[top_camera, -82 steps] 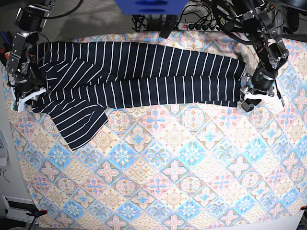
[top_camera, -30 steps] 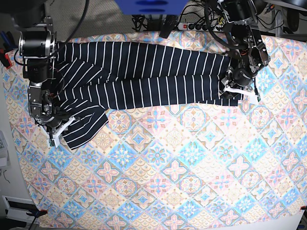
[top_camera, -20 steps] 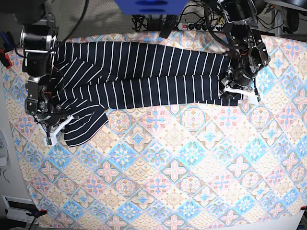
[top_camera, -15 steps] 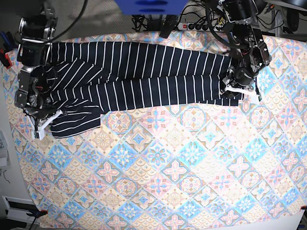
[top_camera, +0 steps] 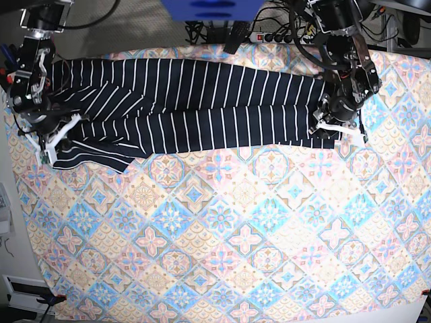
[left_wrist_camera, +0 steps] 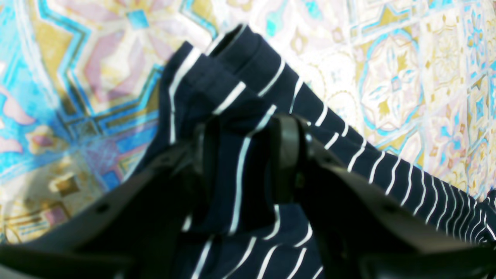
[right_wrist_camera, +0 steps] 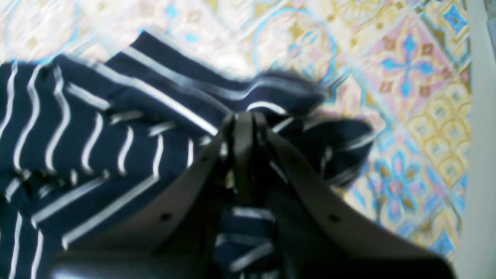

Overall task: Fold the T-shirt properly
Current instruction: 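Hold the strip ends and adjust the right gripper's grip on its end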

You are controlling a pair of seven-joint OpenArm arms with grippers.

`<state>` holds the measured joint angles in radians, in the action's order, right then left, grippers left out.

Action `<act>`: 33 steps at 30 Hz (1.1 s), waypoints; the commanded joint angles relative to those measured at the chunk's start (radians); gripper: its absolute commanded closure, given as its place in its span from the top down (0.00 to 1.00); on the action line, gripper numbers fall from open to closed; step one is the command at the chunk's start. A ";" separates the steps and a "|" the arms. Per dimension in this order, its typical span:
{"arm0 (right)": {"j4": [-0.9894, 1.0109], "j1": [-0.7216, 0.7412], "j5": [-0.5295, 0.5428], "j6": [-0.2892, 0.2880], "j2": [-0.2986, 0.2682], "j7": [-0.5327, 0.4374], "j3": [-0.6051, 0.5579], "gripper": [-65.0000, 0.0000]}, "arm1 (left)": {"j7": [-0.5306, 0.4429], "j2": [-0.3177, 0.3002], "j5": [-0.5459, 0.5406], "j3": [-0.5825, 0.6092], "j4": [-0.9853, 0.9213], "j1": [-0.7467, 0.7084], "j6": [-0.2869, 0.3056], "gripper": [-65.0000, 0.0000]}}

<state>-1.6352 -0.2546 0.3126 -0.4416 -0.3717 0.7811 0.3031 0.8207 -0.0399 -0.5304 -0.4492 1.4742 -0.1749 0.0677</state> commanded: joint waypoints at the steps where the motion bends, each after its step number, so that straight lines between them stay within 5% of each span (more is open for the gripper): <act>1: -0.035 -0.019 0.013 0.003 -0.023 -0.015 0.021 0.00 | -0.027 -0.010 0.003 -0.001 0.012 0.007 -0.001 0.33; 8: -0.112 -0.183 0.165 0.003 -0.025 -0.015 0.109 0.00 | -0.054 -0.010 0.008 0.000 0.010 0.002 -0.001 0.33; 17: -0.201 -0.329 0.165 0.003 -0.025 -0.015 0.104 0.00 | -0.054 -0.010 0.008 0.000 0.010 0.007 -0.001 0.33; 29: -0.104 -0.337 0.162 0.008 -0.025 -0.018 0.046 0.02 | -0.054 -0.010 0.003 0.000 0.010 0.007 -0.001 0.33; 33: -0.106 -0.334 0.162 0.013 0.040 -0.024 0.179 0.06 | -0.054 -0.010 0.002 -0.003 0.010 0.007 -0.001 0.33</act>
<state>-1.7290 -0.5751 0.4793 -0.4316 -0.3141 0.7547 0.4793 0.7803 -0.0391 -0.5266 -0.4488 1.4715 -0.1757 0.0673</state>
